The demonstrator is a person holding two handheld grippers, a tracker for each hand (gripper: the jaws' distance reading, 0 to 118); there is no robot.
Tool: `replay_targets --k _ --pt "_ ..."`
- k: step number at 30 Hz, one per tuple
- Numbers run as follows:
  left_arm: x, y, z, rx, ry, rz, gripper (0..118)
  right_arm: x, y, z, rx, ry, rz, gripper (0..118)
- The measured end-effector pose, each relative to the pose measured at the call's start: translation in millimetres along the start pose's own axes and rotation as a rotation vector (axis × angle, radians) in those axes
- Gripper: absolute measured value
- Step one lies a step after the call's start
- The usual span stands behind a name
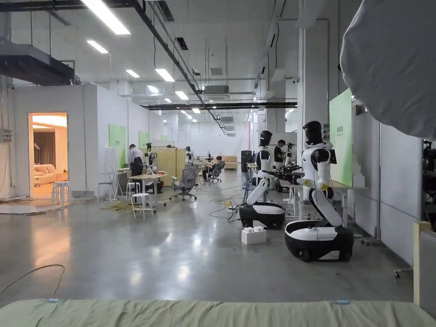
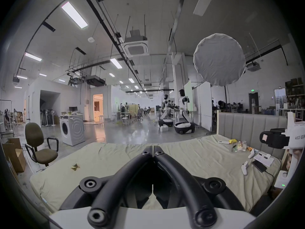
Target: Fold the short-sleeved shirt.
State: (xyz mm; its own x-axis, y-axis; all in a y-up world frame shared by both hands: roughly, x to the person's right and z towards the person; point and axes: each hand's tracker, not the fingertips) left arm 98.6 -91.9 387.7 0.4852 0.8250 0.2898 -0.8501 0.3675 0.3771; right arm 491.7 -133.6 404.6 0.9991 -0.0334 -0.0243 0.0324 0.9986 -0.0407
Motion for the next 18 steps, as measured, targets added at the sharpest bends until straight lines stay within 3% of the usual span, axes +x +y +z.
replay_targets --k 15,16,17,18 --pt "1.7 -7.3 -3.7 -0.037 -0.035 0.033 0 -0.4 1.4 -0.4 -0.008 -0.006 -0.006 2" --pt "2.7 -7.8 -4.2 -0.042 -0.04 0.031 0 0.0 1.6 -0.7 -0.008 -0.004 -0.009 5" --pt "3.0 -8.7 -4.0 -0.044 -0.039 0.028 1 0.3 1.4 -0.4 -0.004 -0.005 -0.016 16" --pt "2.0 -9.2 -3.4 -0.044 -0.037 0.023 9 0.8 1.5 0.1 0.005 -0.007 -0.023 38"
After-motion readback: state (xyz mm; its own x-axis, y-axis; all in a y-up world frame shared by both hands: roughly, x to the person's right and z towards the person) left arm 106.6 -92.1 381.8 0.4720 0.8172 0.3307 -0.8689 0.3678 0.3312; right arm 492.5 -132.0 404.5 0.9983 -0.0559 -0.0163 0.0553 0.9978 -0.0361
